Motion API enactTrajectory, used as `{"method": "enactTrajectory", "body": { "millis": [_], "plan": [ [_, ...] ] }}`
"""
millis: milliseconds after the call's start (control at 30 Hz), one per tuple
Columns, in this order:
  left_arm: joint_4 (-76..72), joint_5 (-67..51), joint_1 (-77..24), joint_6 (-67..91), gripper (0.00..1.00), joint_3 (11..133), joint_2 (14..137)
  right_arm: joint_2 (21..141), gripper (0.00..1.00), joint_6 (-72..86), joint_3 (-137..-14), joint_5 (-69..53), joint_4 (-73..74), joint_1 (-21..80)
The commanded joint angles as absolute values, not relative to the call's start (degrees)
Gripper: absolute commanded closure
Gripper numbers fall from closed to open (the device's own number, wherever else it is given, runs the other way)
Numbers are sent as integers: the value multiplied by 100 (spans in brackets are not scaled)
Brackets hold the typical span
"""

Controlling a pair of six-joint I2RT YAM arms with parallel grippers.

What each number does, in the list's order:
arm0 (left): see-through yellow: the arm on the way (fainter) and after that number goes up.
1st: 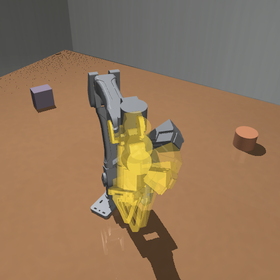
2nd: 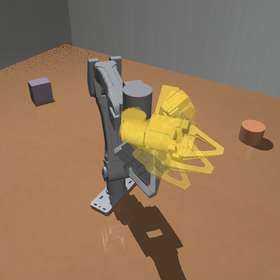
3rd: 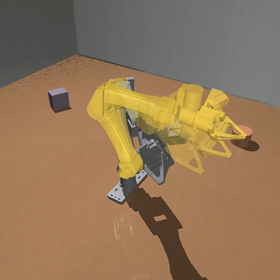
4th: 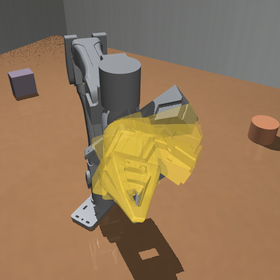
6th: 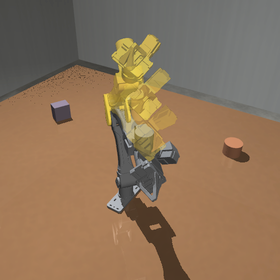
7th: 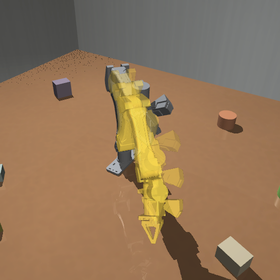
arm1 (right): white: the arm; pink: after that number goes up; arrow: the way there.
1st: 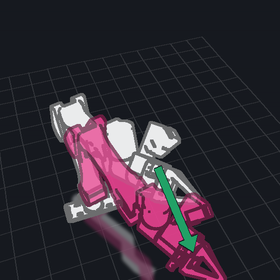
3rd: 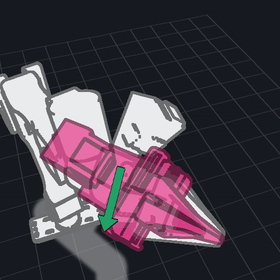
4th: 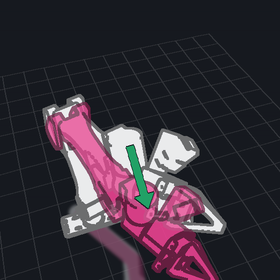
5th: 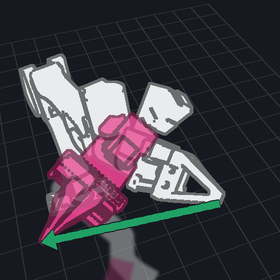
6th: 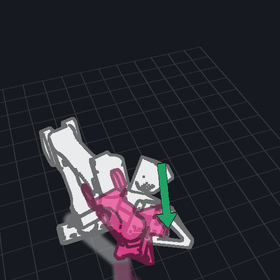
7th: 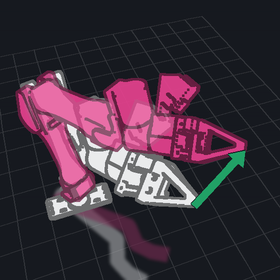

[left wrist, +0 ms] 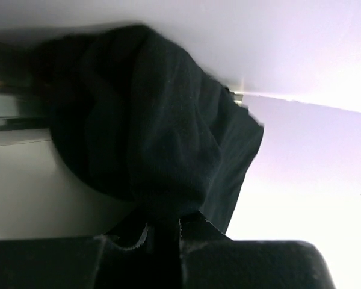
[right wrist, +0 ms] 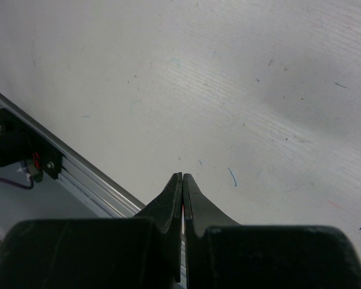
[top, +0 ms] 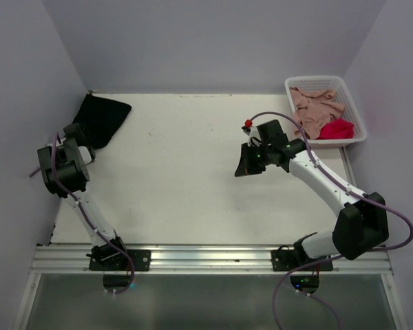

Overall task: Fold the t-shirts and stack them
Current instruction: Put the neatly folded tshirt into the corner of the board with the left arm

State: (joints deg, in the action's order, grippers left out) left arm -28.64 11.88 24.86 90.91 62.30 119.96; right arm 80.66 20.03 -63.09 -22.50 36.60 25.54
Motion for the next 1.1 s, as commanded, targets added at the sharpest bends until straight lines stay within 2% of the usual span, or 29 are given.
{"method": "enactTrajectory", "body": {
  "millis": [0,133,533,1067],
  "plan": [
    [-3120,1020,2470,9123,100,6767,12348,8086,100,1995,-6574,-2347,3744,2558],
    [-3164,845,2172,9272,100,7110,12621,8112,100,2021,-6530,-2338,3709,2575],
    [-3305,1222,1134,9721,100,7092,12673,8060,100,1969,-6469,-2356,3691,2584],
    [-3243,1336,1195,9458,100,7216,12727,7840,100,1942,-6337,-2250,3753,2584]
  ]
}}
